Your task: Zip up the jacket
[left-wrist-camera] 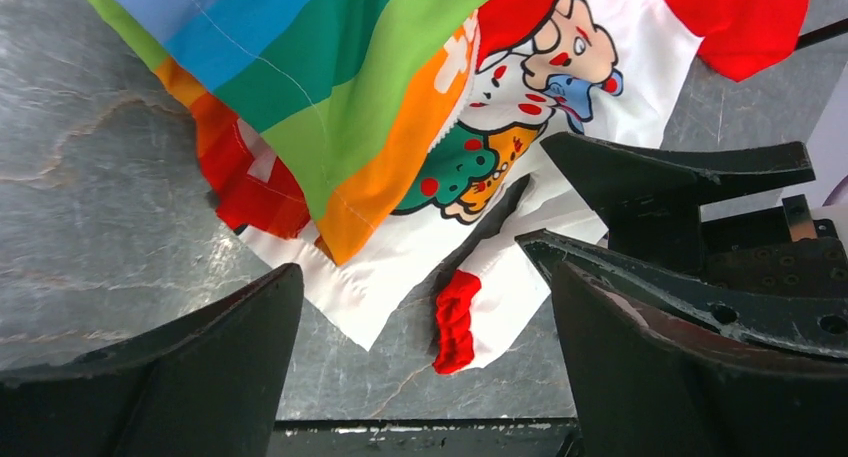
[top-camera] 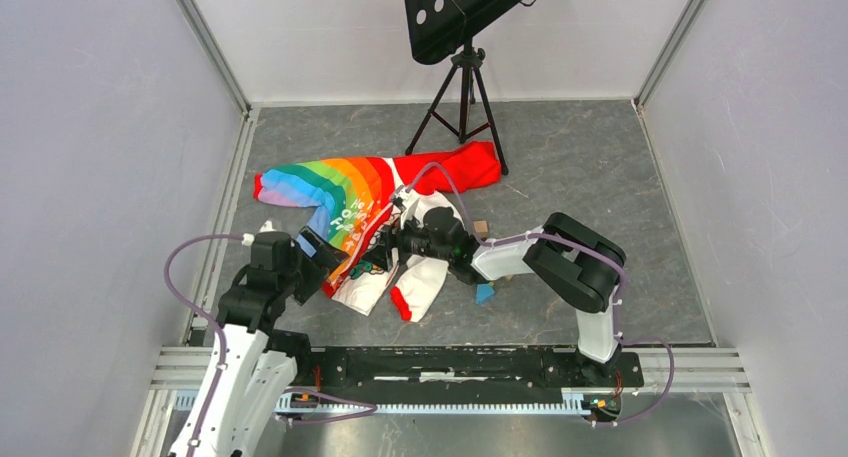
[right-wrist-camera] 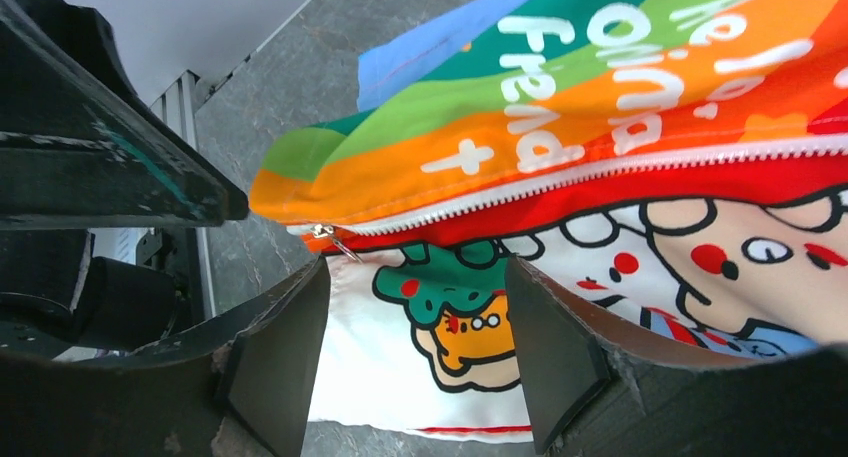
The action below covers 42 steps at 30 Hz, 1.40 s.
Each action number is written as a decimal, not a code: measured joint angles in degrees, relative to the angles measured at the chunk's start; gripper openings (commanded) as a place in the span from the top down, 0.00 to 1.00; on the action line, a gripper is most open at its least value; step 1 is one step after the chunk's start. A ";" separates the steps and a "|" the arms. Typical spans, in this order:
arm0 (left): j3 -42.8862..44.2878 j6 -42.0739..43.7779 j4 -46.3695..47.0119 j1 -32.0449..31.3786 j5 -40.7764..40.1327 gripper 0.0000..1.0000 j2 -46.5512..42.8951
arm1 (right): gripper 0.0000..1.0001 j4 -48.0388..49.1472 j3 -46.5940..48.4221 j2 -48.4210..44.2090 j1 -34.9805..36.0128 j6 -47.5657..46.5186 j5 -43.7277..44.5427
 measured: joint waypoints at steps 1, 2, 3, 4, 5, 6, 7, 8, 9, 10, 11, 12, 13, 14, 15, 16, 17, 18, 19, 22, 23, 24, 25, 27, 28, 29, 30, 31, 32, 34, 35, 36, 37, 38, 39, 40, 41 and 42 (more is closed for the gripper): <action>-1.18 -0.39 1.11 0.00 0.46 0.13 0.22 | 0.31 -0.15 0.00 0.31 -0.07 0.17 -0.11; -2.43 -0.74 2.40 0.00 0.96 0.18 0.68 | 0.32 -0.15 -0.07 0.50 -0.09 0.35 -0.11; -3.39 -0.96 3.50 0.00 1.16 0.23 1.36 | 0.33 -0.09 -0.22 0.55 -0.20 0.63 -0.11; -4.24 -1.09 4.74 0.00 1.36 0.28 2.25 | 0.33 -0.02 -0.48 0.55 -0.37 0.87 -0.09; -4.79 -1.14 5.68 0.00 1.51 0.32 2.99 | 0.34 0.13 -0.74 0.55 -0.61 1.22 -0.09; -5.18 -1.14 6.71 0.00 1.53 0.35 3.67 | 0.34 0.26 -1.05 0.55 -0.90 1.49 -0.11; -5.46 -1.11 7.45 0.00 1.53 0.38 4.20 | 0.33 0.28 -1.36 0.55 -1.25 1.75 -0.11; -5.66 -1.09 8.20 0.00 1.51 0.43 4.66 | 0.33 0.24 -1.64 0.55 -1.66 2.03 -0.13; -5.73 -1.14 8.66 0.00 1.44 0.45 5.01 | 0.32 0.24 -1.86 0.55 -1.88 2.16 -0.20; -5.77 -1.07 9.09 0.00 1.22 0.48 5.25 | 0.31 0.31 -2.05 0.55 -2.01 2.25 -0.37; -5.77 -1.05 9.42 0.00 1.01 0.49 5.31 | 0.29 0.42 -2.21 0.55 -2.34 2.27 -0.50; -5.77 -1.01 9.75 0.00 0.70 0.49 5.31 | 0.28 0.63 -2.34 0.55 -2.47 2.25 -0.57; -5.77 -0.94 9.97 0.00 0.26 0.49 5.31 | 0.27 0.96 -2.49 0.55 -2.51 2.08 -0.76; -5.77 -0.83 10.08 0.00 -0.31 0.49 5.33 | 0.27 1.31 -2.58 0.55 -2.51 1.60 -1.05; -5.77 -0.72 10.21 0.00 -0.72 0.50 5.42 | 0.26 1.40 -2.58 0.55 -2.49 1.05 -1.25; -5.77 -0.61 10.38 0.00 -1.09 0.52 5.60 | 0.26 1.40 -2.58 0.55 -2.49 0.28 -1.33; -5.77 -0.50 10.62 0.00 -1.40 0.52 5.84 | 0.26 1.27 -2.54 0.55 -2.49 -0.61 -1.42; -5.77 -0.20 11.06 0.00 -1.79 0.53 6.23 | 0.26 0.90 -2.38 0.55 -2.45 -1.53 -1.44; -5.77 -0.02 11.37 0.00 -2.01 0.55 6.54 | 0.26 0.63 -2.21 0.55 -2.45 -1.95 -1.46; -5.77 0.76 12.20 0.00 -2.05 0.70 7.91 | 0.27 -0.28 -0.94 0.55 -2.45 -3.04 -1.99; -5.77 0.94 12.63 0.00 -2.05 0.72 8.28 | 0.27 -0.26 -0.66 0.55 -2.45 -3.10 -2.14; -5.77 1.14 13.07 0.00 -2.01 0.76 8.79 | 0.27 -0.17 -0.20 0.55 -2.38 -3.10 -2.64; -5.77 1.16 13.27 0.00 -1.97 0.81 9.25 | 0.26 -0.04 0.09 0.55 -2.27 -3.13 -3.04; -5.77 1.16 13.27 0.00 -1.86 0.97 9.84 | 0.23 1.11 0.22 0.55 -2.14 -3.56 -4.24; -5.68 1.18 13.07 0.00 -1.77 0.98 9.99 | 0.22 2.58 0.02 0.55 -1.99 -4.17 -4.83; -5.35 1.36 12.41 0.02 -1.75 0.98 10.12 | 0.21 4.33 -0.50 0.55 -1.77 -4.87 -5.51; -4.55 1.75 11.58 0.02 -1.79 0.98 10.32 | 0.21 6.97 -1.36 0.52 -1.42 -5.86 -6.16; -3.34 2.16 10.40 0.02 -1.81 0.98 10.51 | 0.21 10.03 -2.45 0.52 -0.96 -6.95 -7.17; -1.73 2.73 9.07 0.13 -1.79 0.98 10.73 | 0.22 13.16 -3.63 0.52 -0.37 -8.11 -8.46; 1.99 4.20 6.99 0.28 -1.86 0.98 10.95 | 0.25 17.75 -4.90 0.59 0.48 -9.70 -10.71; 4.90 5.53 5.68 0.44 -1.92 0.98 11.02 | 0.29 20.74 -5.09 0.76 0.98 -10.64 -12.04; 6.78 6.38 4.98 0.50 -2.01 0.98 11.02 | 0.31 22.71 -5.09 0.87 1.38 -11.23 -12.94; 9.09 7.32 4.11 0.52 -2.05 0.98 11.06 | 0.34 24.63 -5.09 0.96 1.70 -11.80 -13.55; 11.26 8.22 3.28 0.63 -2.05 0.98 11.17 | 0.36 27.12 -5.03 1.18 2.05 -12.33 -14.19; 12.46 8.90 3.02 0.72 -2.05 0.98 11.34 | 0.37 28.63 -4.87 1.55 2.23 -12.44 -14.67; 13.55 9.57 2.60 0.79 -2.05 0.98 11.54 | 0.38 30.51 -4.48 2.34 2.40 -12.31 -14.84; 14.25 10.08 2.10 0.87 -2.05 0.98 11.74 | 0.39 32.35 -3.76 3.58 2.64 -11.91 -14.86; 14.56 10.60 1.73 1.05 -2.03 0.98 11.93 | 0.40 33.59 -3.13 4.79 2.75 -11.61 -14.86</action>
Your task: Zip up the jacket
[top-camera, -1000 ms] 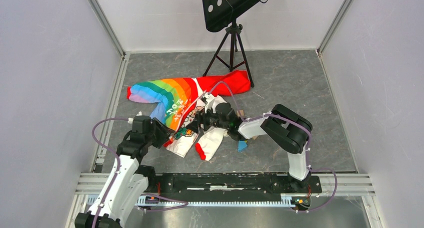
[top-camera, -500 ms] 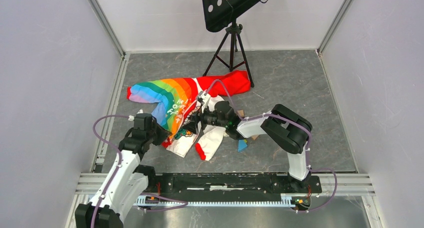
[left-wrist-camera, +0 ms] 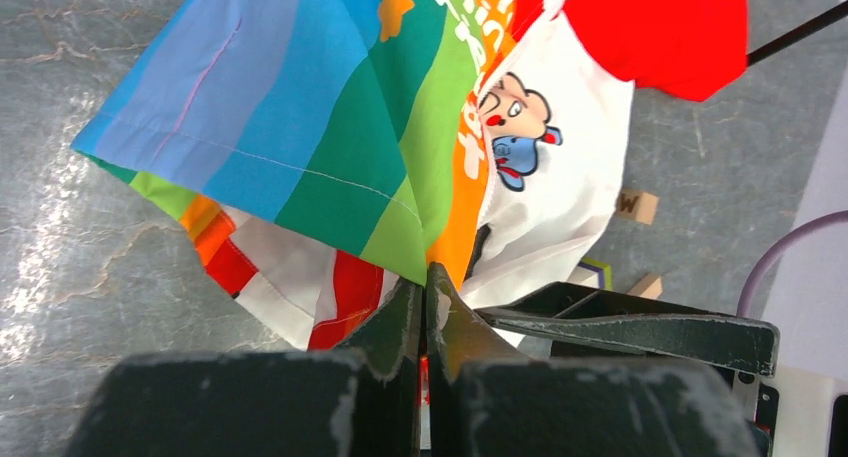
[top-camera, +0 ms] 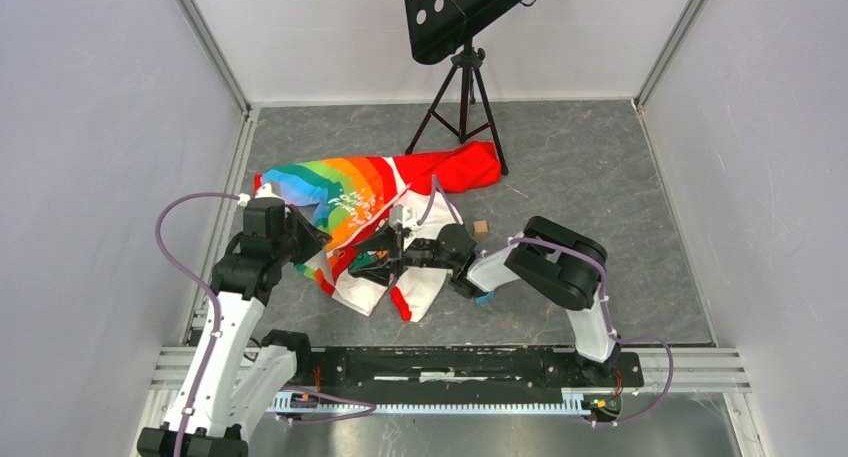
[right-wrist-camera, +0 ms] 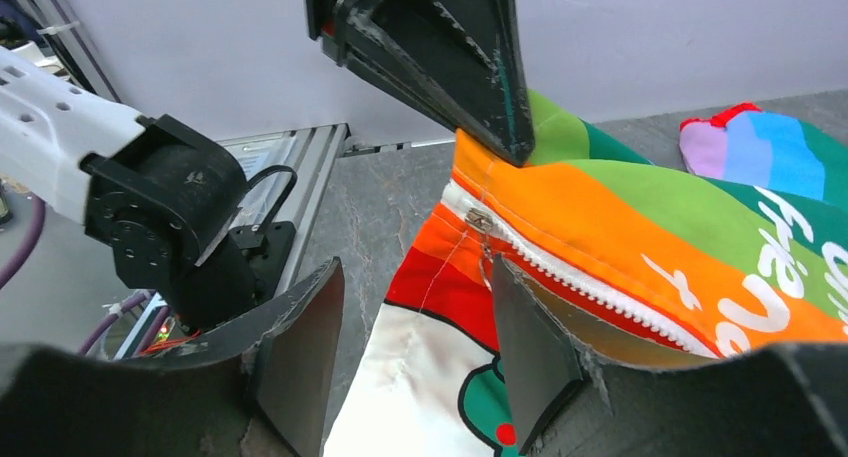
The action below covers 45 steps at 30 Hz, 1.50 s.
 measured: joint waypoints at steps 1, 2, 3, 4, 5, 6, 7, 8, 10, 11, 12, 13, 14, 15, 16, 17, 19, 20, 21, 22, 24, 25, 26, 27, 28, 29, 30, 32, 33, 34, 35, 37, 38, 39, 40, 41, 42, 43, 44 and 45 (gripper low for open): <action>0.07 0.39 -0.42 0.11 0.00 0.98 0.13 | 0.41 1.31 0.57 1.33 0.22 0.61 0.13; 0.07 0.72 -1.09 0.24 0.02 0.98 0.37 | 0.42 2.34 0.98 2.75 0.39 1.18 0.55; 0.07 0.85 -1.70 0.42 0.04 0.98 0.68 | 0.43 2.91 1.11 3.87 0.61 1.57 1.05; 0.07 0.98 -2.29 0.46 0.04 0.98 0.87 | 0.44 3.23 1.11 4.87 0.72 1.97 1.90; 0.07 1.01 -2.56 0.55 0.04 0.98 0.90 | 0.44 3.32 1.14 5.81 0.81 2.27 2.60; 0.07 1.03 -2.78 0.68 0.04 0.98 0.85 | 0.43 3.37 1.18 6.51 0.87 2.51 3.28; 0.07 1.03 -2.89 0.79 0.07 0.98 0.76 | 0.43 3.43 1.36 7.30 0.96 2.69 3.89; 0.07 1.03 -2.95 0.83 0.07 0.98 0.70 | 0.43 3.43 1.60 7.85 0.98 2.75 4.46; 0.07 1.03 -3.21 0.98 0.09 0.98 0.59 | 0.43 3.58 2.40 8.76 0.98 2.75 5.16; 0.07 1.03 -3.26 1.09 0.11 0.98 0.57 | 0.44 3.61 3.06 9.14 0.98 2.73 5.29; 0.07 1.03 -3.30 1.14 0.20 0.98 0.57 | 0.49 3.61 3.76 9.51 0.98 2.73 5.42; 0.07 1.03 -3.34 1.20 0.28 0.98 0.57 | 0.55 3.63 4.68 9.94 0.98 2.75 5.62; 0.07 1.03 -3.39 1.20 0.42 0.98 0.57 | 0.57 3.61 5.92 10.47 1.01 2.86 5.81; 0.07 1.03 -3.41 1.22 0.48 0.98 0.57 | 0.58 3.63 6.45 10.71 1.03 2.73 5.88; 0.07 1.03 -3.39 1.31 0.55 0.98 0.57 | 0.59 3.65 7.21 11.06 1.07 2.95 5.88; 0.07 1.03 -3.41 1.31 0.57 0.98 0.55 | 0.60 3.63 7.96 11.50 1.16 3.02 5.88; 0.07 1.05 -3.41 1.42 0.61 0.98 0.57 | 0.59 3.65 8.72 12.09 1.44 2.99 5.86; 0.07 1.07 -3.41 1.42 0.66 0.98 0.55 | 0.60 3.65 8.85 12.33 1.64 2.99 5.81; 0.07 1.07 -3.41 1.42 0.72 0.98 0.55 | 0.60 3.65 8.98 12.59 1.84 2.97 5.75; 0.07 1.09 -3.41 1.42 0.94 0.98 0.55 | 0.61 3.67 9.14 12.83 2.01 2.97 5.66; 0.07 1.09 -3.41 1.44 1.36 0.98 0.55 | 0.62 3.61 9.44 13.46 2.27 2.97 5.55; 0.07 1.09 -3.41 1.46 1.53 0.98 0.55 | 0.63 3.61 9.60 13.70 2.47 2.97 5.49; 0.07 1.09 -3.41 1.46 1.64 0.98 0.55 | 0.64 3.56 9.81 13.94 2.58 2.97 5.49; 0.07 1.09 -3.41 1.49 1.66 0.98 0.55 | 0.65 3.48 9.99 14.08 2.60 2.95 5.51; 0.07 1.09 -3.41 1.55 1.75 0.98 0.55 | 0.66 3.39 10.10 14.08 2.69 2.95 5.57; 0.07 1.09 -3.41 1.57 1.81 0.98 0.52 | 0.66 3.39 10.21 14.08 2.75 2.95 5.66; 0.07 1.09 -3.41 1.57 1.84 0.98 0.48 | 0.70 3.37 10.38 14.08 2.82 2.97 5.79; 0.07 1.09 -3.45 1.64 1.84 0.98 0.33 | 0.81 3.37 10.64 14.08 2.86 3.02 6.43; 0.07 1.09 -3.50 1.66 1.81 0.98 0.24 | 0.83 3.34 10.75 14.08 2.86 3.23 6.88; 0.07 1.07 -3.58 1.68 1.79 0.98 0.17 | 0.87 3.10 10.82 14.08 2.86 3.45 7.41; 0.07 1.07 -3.63 1.68 1.77 0.98 0.11 | 0.93 2.86 10.93 14.08 2.86 3.65 7.85; 0.07 1.07 -3.67 1.68 1.75 0.98 0.11 | 1.00 2.45 10.99 14.08 2.97 3.87 8.66; 0.07 1.07 -3.74 1.68 1.70 0.98 0.11 | 1.00 2.19 10.99 14.08 3.08 4.22 9.38; 0.07 1.07 -3.82 1.68 1.66 0.98 0.11 | 1.00 1.88 10.99 14.08 3.13 4.35 9.94; 0.07 1.07 -3.96 1.68 1.53 0.98 0.11 | 1.00 1.53 10.99 14.05 3.19 4.57 10.49; 0.07 1.07 -4.07 1.68 1.46 0.98 0.13 | 1.00 1.16 10.99 14.01 3.30 4.85 11.13; 0.07 1.07 -4.24 1.68 1.22 0.98 0.13 | 1.00 0.68 10.93 13.84 3.34 4.94 11.61; 0.07 1.05 -4.35 1.68 0.87 0.98 0.13 | 1.00 -0.57 10.60 13.25 3.43 5.20 12.61; 0.07 1.03 -4.50 1.68 0.24 0.98 0.15 | 1.00 -2.45 9.97 12.04 3.67 5.40 13.73; 0.07 1.01 -4.63 1.68 -0.31 0.98 0.24 | 1.00 -4.28 9.44 10.80 3.85 5.29 15.06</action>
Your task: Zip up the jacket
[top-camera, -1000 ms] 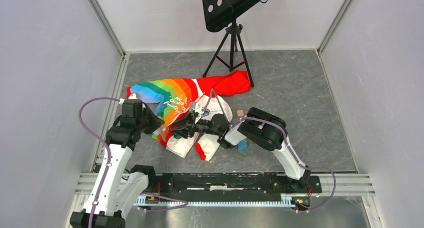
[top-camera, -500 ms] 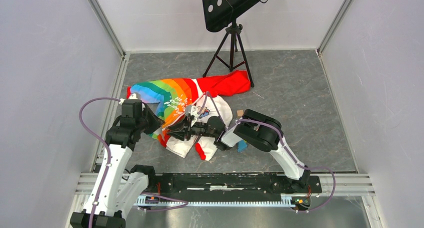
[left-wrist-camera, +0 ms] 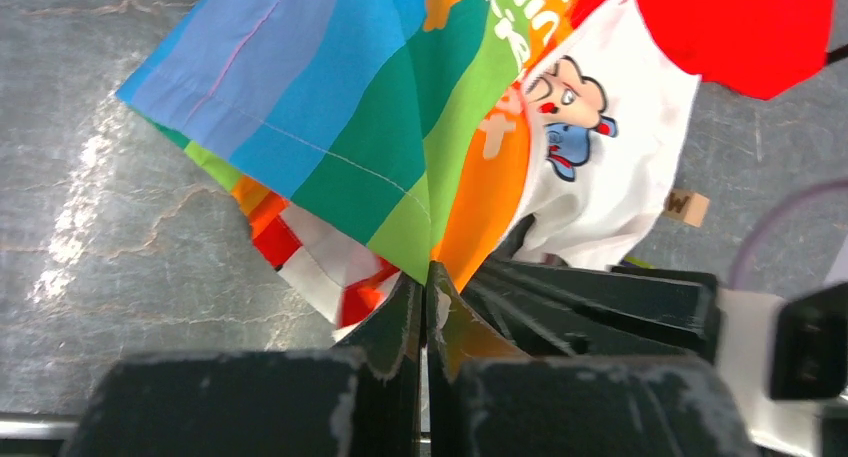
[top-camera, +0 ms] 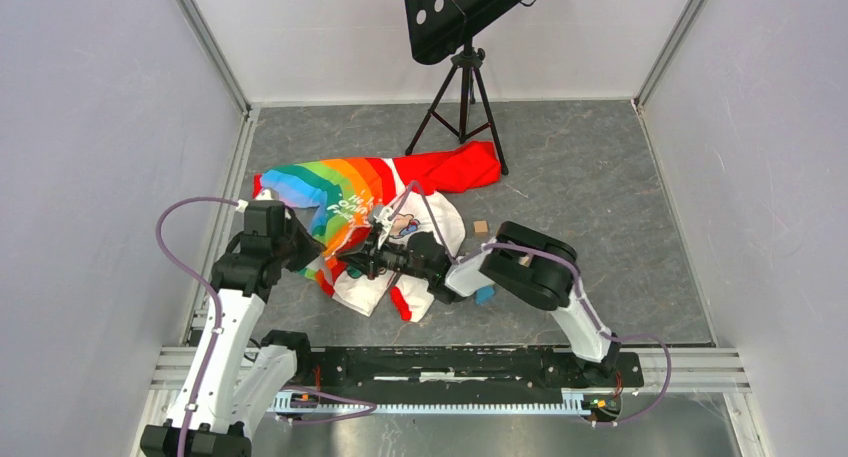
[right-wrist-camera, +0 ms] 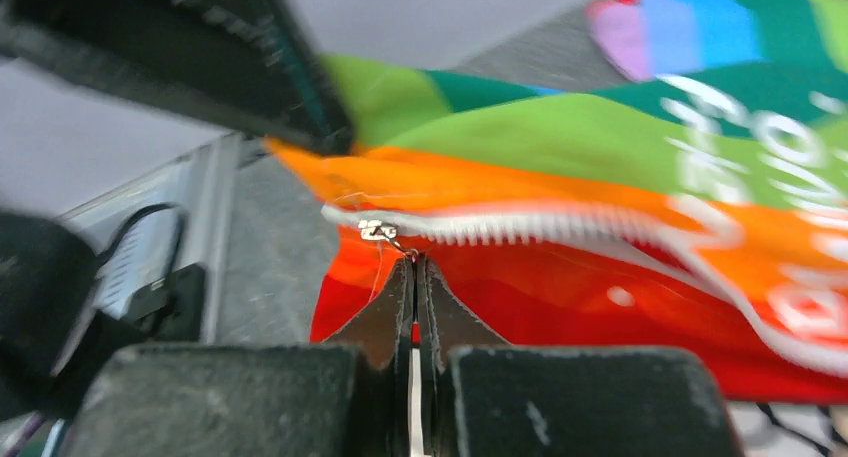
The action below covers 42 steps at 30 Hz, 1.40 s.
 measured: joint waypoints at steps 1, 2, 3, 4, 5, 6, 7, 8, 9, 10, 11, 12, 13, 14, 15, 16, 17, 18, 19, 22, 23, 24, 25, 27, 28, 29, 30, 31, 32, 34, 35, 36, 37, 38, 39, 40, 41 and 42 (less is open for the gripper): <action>0.00 -0.07 -0.20 0.00 -0.85 0.98 0.13 | 1.00 -3.21 -0.50 -1.68 0.42 -0.15 2.86; 0.00 -0.24 -0.66 0.00 -1.90 0.98 0.46 | 1.00 -8.83 -0.85 -4.59 1.16 -0.07 7.69; 0.02 -0.39 -1.22 0.00 -3.15 0.98 0.94 | 1.00 -12.83 -0.85 -6.73 1.79 -0.20 11.63; 0.11 -0.52 -1.60 0.00 -4.48 0.98 1.64 | 1.00 -18.78 -0.28 -9.29 2.60 0.48 16.76; 0.24 -0.55 -1.68 -0.02 -5.14 0.98 2.14 | 1.00 -23.71 0.85 -10.95 3.32 1.22 20.44; 0.46 -0.57 -1.75 -0.02 -5.79 0.98 2.62 | 1.00 -28.02 2.14 -12.15 3.82 1.97 22.99; 0.68 -0.63 -1.70 0.00 -6.10 0.98 2.84 | 1.00 -31.08 2.93 -13.25 4.04 2.99 24.70; 0.92 -0.70 -1.49 0.00 -6.08 0.98 2.86 | 1.00 -32.72 2.95 -14.03 4.02 3.58 25.20; 1.16 -0.70 -0.98 -0.07 -5.66 0.98 2.89 | 1.00 -33.70 2.95 -14.40 3.96 3.52 25.29; 1.33 -0.70 -0.68 -0.04 -5.35 0.98 2.89 | 1.00 -33.81 2.89 -14.47 3.96 3.06 24.85; 1.36 -0.70 -0.63 0.00 -5.22 0.98 2.86 | 1.00 -33.57 2.64 -14.47 3.96 2.49 24.06; 1.33 -0.70 -0.72 0.09 -5.03 0.98 2.84 | 1.00 -33.00 2.12 -14.53 3.96 1.68 23.26; 1.33 -0.70 -0.70 0.09 -4.55 0.97 2.78 | 1.00 -32.87 1.70 -14.60 3.96 0.85 22.14; 1.33 -0.70 -0.68 0.11 -4.15 0.90 2.54 | 1.00 -32.89 1.55 -14.60 3.96 0.35 21.14; 1.31 -0.72 -0.68 0.15 -3.96 0.84 2.19 | 1.00 -32.83 1.40 -14.60 3.96 0.13 20.31; 1.27 -0.83 -0.68 0.24 -3.80 0.74 1.62 | 1.00 -32.70 1.25 -14.67 3.91 0.07 19.32; 1.25 -0.96 -0.74 0.31 -3.80 0.66 1.01 | 1.00 -32.65 1.16 -14.73 3.85 0.11 18.56; 1.25 -1.38 -0.68 0.44 -3.98 0.60 0.37 | 1.00 -33.11 0.96 -14.82 3.69 0.33 18.25; 1.22 -1.95 -0.57 0.68 -4.04 0.56 -0.37 | 1.00 -33.51 0.68 -14.84 3.37 0.72 17.64; -0.07 -3.19 0.76 0.98 -3.89 0.37 -2.75 | 1.00 -34.42 -0.24 -14.84 2.32 3.26 15.76; -0.63 -3.63 1.11 0.98 -3.78 0.30 -3.26 | 1.00 -34.51 -0.42 -14.84 2.12 4.15 15.06; -1.40 -4.42 1.51 1.01 -3.74 0.26 -3.87 | 1.00 -34.51 -0.50 -14.84 1.84 5.20 14.47; -2.16 -4.98 1.73 1.01 -3.50 0.23 -4.31 | 1.00 -34.49 -0.52 -14.84 1.68 5.92 13.88; -3.65 -6.16 2.05 1.01 -2.51 0.20 -5.09 | 1.00 -34.49 -0.52 -14.84 1.60 7.56 12.92; -4.35 -6.64 2.21 1.01 -2.14 0.20 -5.49 | 1.00 -34.49 -0.52 -14.84 1.62 8.35 12.46; -5.33 -7.34 2.54 1.01 -1.55 0.19 -6.03 | 1.00 -34.49 -0.52 -14.84 1.62 8.92 12.20; -6.56 -8.02 2.78 1.01 -0.85 0.20 -6.78 | 1.00 -34.49 -0.52 -14.84 1.62 9.70 11.89; -7.74 -8.61 2.95 1.01 -0.22 0.22 -7.76 | 1.00 -34.49 -0.52 -14.84 1.62 10.29 11.67; -9.14 -9.57 3.28 1.01 0.48 0.24 -9.09 | 1.00 -34.51 -0.52 -14.84 1.64 11.08 11.37; -11.85 -11.26 3.96 1.01 1.68 0.28 -12.48 | 1.00 -34.62 -0.52 -14.84 1.66 12.17 10.99; -12.90 -12.04 4.20 1.01 2.01 0.32 -13.79 | 1.00 -34.64 -0.52 -14.84 1.66 12.55 10.86; -14.21 -12.94 4.85 1.01 2.25 0.35 -15.58 | 1.00 -34.67 -0.52 -14.84 1.66 13.11 10.73; -15.19 -13.79 5.29 1.01 2.38 0.38 -17.00 | 1.00 -34.67 -0.52 -14.84 1.66 13.64 10.49; -16.50 -14.73 6.27 1.01 2.60 0.41 -18.64 | 1.00 -34.67 -0.52 -14.84 1.66 14.08 10.34; -17.40 -15.45 7.04 1.01 2.95 0.43 -19.37 | 1.00 -34.67 -0.52 -14.84 1.66 14.45 10.19; -18.16 -16.17 7.74 1.01 3.30 0.44 -19.56 | 1.00 -34.71 -0.52 -14.84 1.66 14.67 10.03; -18.62 -16.52 8.20 1.01 3.43 0.45 -19.41 | 1.00 -34.77 -0.52 -14.84 1.66 14.88 9.97; -18.99 -16.87 8.63 1.01 3.54 0.47 -18.82 | 1.00 -35.06 -0.52 -14.88 1.66 15.02 9.92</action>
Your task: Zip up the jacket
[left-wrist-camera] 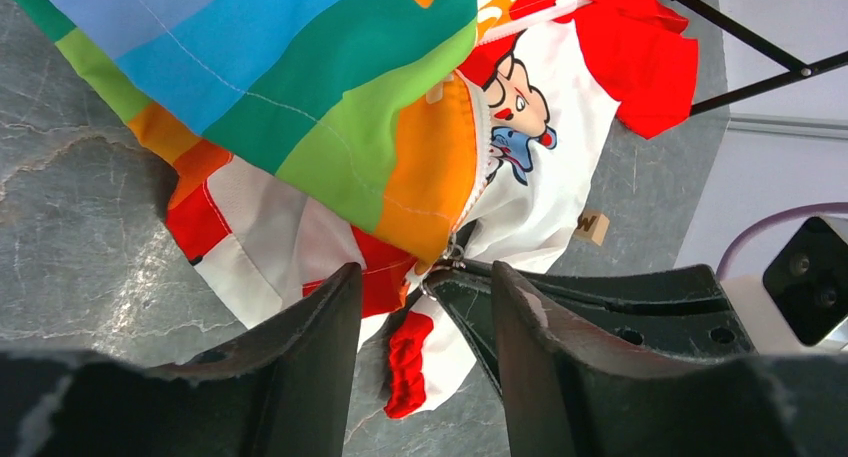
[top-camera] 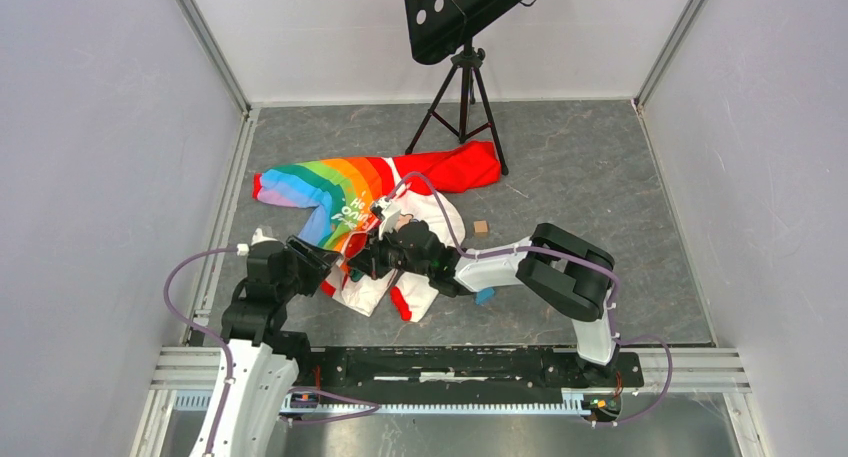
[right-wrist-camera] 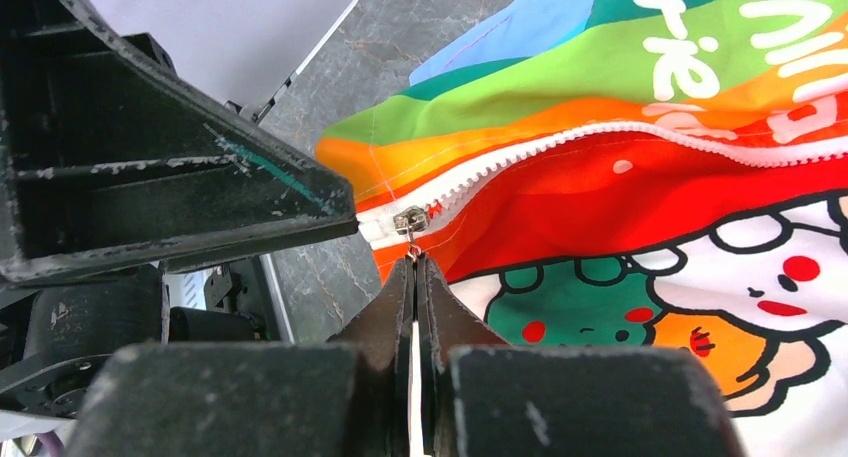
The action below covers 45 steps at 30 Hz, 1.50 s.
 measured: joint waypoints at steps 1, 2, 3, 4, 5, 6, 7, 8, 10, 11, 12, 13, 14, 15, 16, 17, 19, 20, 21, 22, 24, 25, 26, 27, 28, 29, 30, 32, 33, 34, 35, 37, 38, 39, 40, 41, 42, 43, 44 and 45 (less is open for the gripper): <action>-0.09 -0.09 0.44 0.00 0.02 0.49 0.59 | 1.00 -0.17 0.00 0.00 -0.02 0.07 -0.20; -0.11 -0.09 1.09 0.00 0.11 0.49 1.36 | 1.00 -0.48 0.00 0.00 -0.07 0.11 -0.59; -0.11 -0.09 1.95 0.00 0.17 0.50 2.14 | 1.00 -0.74 0.00 0.00 -0.07 0.17 -1.03; -0.09 -0.07 2.67 0.00 0.26 0.51 2.84 | 1.00 -1.03 0.00 0.00 -0.09 0.31 -1.46; -0.09 -0.07 3.39 0.00 0.28 0.53 3.63 | 1.00 -1.29 0.00 0.00 -0.09 0.44 -1.88; -0.11 -0.07 3.85 0.00 0.31 0.55 4.20 | 1.00 -1.40 0.00 0.00 -0.09 0.52 -2.36; -0.11 -0.04 4.46 0.00 0.33 0.57 4.70 | 1.00 -1.53 0.02 0.00 -0.09 0.59 -2.71; -0.11 -0.04 5.05 0.00 0.35 0.60 5.09 | 1.00 -1.62 0.04 0.00 -0.11 0.68 -2.97; -0.11 0.00 6.10 0.00 0.46 0.68 5.42 | 1.00 -1.73 0.11 0.00 -0.11 0.74 -3.63; -0.11 0.04 6.45 0.00 0.50 0.72 5.42 | 1.00 -1.73 0.11 0.00 -0.11 0.83 -3.91; -0.11 0.04 6.75 0.00 0.57 0.75 5.42 | 1.00 -1.73 0.15 0.00 -0.11 0.92 -4.07; -0.11 0.15 6.97 0.00 0.70 0.76 5.40 | 1.00 -1.73 0.17 0.00 -0.13 1.05 -4.22; -0.11 0.22 7.04 0.00 0.76 0.76 5.38 | 1.00 -1.70 0.22 0.00 -0.22 1.18 -4.39; -0.11 0.26 7.02 0.00 0.83 0.75 5.35 | 1.00 -1.68 0.28 0.00 -0.33 1.44 -4.63; -0.11 0.33 7.04 0.00 0.87 0.73 5.27 | 1.00 -1.68 0.33 0.00 -0.44 1.60 -4.87; -0.11 0.35 7.06 0.00 0.94 0.69 5.11 | 1.00 -1.68 0.33 0.00 -0.48 1.84 -5.11; -0.13 0.42 7.08 0.00 1.22 0.67 4.79 | 1.00 -1.66 0.33 0.00 -0.63 2.36 -5.51; -0.11 0.50 7.13 0.00 1.38 0.67 4.68 | 1.00 -1.64 0.33 0.00 -0.74 2.62 -5.64; -0.13 0.55 7.15 0.00 1.44 0.67 4.66 | 1.00 -1.62 0.33 0.00 -0.85 2.84 -5.77; -0.13 0.61 7.15 0.00 1.60 0.68 4.66 | 1.00 -1.53 0.33 0.00 -1.01 3.10 -5.95; -0.17 0.81 7.19 0.00 1.86 0.68 4.70 | 1.00 -1.33 0.33 0.00 -1.27 3.54 -6.21; -0.39 0.83 7.52 0.00 2.19 0.68 4.74 | 1.00 -1.22 0.33 0.00 -1.49 3.76 -6.43; -0.74 0.83 7.98 0.00 2.56 0.67 4.79 | 1.00 -1.16 0.33 0.00 -1.62 3.98 -6.54; -1.16 0.83 8.37 0.00 2.93 0.66 4.83 | 1.00 -1.14 0.33 0.00 -1.68 4.09 -6.62; -1.70 0.83 8.74 0.00 3.26 0.66 4.83 | 1.00 -1.14 0.33 0.00 -1.79 4.15 -6.71; -2.36 0.83 9.09 0.00 3.43 0.66 4.83 | 1.00 -1.14 0.33 0.00 -1.92 4.26 -6.86; -2.99 0.83 9.42 0.00 3.69 0.66 4.87 | 1.00 -1.14 0.35 0.00 -1.97 4.44 -6.93; -3.76 0.83 9.75 0.00 4.33 0.67 5.11 | 1.00 -1.14 0.35 0.00 -2.21 4.81 -7.08; -3.93 0.83 9.86 0.00 4.42 0.70 5.27 | 1.00 -1.09 0.35 0.00 -2.27 5.03 -7.26; -3.98 0.83 9.88 0.00 4.55 0.73 5.46 | 1.00 -1.03 0.35 0.00 -2.32 5.16 -7.41; -3.98 0.85 10.08 0.00 4.59 0.77 5.60 | 1.00 -0.92 0.35 0.00 -2.34 5.25 -7.61; -3.98 1.01 10.27 0.00 4.61 0.84 5.68 | 1.00 -0.87 0.42 0.00 -2.36 5.40 -8.02; -3.96 1.20 10.25 0.00 4.59 0.92 5.70 | 1.00 -1.11 0.57 0.02 -2.36 5.09 -8.11; -3.93 1.57 10.21 0.00 4.55 0.97 5.70 | 1.00 -1.62 0.81 0.02 -2.36 4.68 -8.11; -3.80 2.01 10.01 0.00 4.37 0.98 5.70 | 1.00 -2.54 1.27 0.02 -2.36 3.80 -8.07; -3.41 2.80 9.42 0.00 4.15 0.98 5.70 | 1.00 -4.09 2.05 0.04 -2.36 2.14 -8.04; -2.78 3.67 8.66 0.00 3.63 0.98 5.79 | 1.00 -6.01 3.08 0.04 -2.36 -0.04 -7.65; -1.77 4.63 7.43 0.00 2.58 0.98 5.97 | 1.00 -9.35 4.90 0.11 -2.36 -3.19 -6.93; -0.70 5.27 6.19 0.00 1.68 0.98 6.19 | 1.00 -12.68 7.06 0.31 -2.34 -6.29 -5.57; 0.63 5.81 5.11 0.02 1.16 0.98 6.58 | 1.00 -16.72 9.88 0.70 -2.23 -10.23 -3.96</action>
